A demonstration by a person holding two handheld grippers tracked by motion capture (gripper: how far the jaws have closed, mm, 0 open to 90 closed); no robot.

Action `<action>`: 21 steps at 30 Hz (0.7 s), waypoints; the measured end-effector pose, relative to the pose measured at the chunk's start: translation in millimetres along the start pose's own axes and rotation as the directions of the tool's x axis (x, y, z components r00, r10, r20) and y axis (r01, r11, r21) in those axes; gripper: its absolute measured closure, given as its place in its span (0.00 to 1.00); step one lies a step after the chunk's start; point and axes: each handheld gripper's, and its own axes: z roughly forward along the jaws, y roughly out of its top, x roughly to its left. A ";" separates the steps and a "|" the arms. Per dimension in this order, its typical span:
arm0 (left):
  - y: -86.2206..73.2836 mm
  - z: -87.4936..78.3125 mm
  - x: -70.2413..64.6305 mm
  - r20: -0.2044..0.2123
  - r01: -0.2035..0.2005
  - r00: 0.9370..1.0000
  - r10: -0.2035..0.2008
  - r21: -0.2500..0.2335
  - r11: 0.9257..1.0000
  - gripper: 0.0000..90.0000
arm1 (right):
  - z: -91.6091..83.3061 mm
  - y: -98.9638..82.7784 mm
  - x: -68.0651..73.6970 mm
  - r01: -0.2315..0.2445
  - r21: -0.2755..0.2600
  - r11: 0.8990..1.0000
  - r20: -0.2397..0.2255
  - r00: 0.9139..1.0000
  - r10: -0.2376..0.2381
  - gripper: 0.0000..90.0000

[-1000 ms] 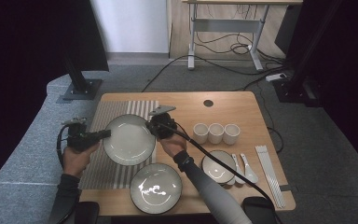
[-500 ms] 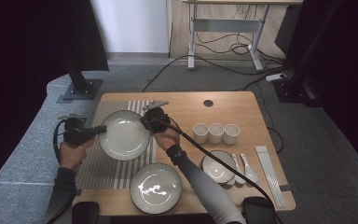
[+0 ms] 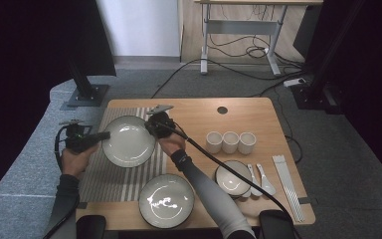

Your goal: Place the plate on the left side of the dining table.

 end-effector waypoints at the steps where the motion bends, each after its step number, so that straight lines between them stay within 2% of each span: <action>1: -0.1 1.3 1.2 -0.004 0.000 1.000 0.000 0.000 1.000 0.95 | 2.5 -0.3 -0.2 0.003 0.004 1.000 0.004 1.000 -0.003 0.94; 10: -3.8 11.1 13.6 -0.019 0.011 1.000 -0.011 -0.001 1.000 0.95 | 20.9 -2.9 -3.1 0.021 0.011 1.000 0.019 1.000 -0.021 0.93; 21: -14.7 24.0 24.6 -0.039 0.016 0.999 -0.016 0.002 1.000 0.95 | 42.3 -15.9 -8.1 0.008 0.028 1.000 0.017 1.000 -0.008 0.93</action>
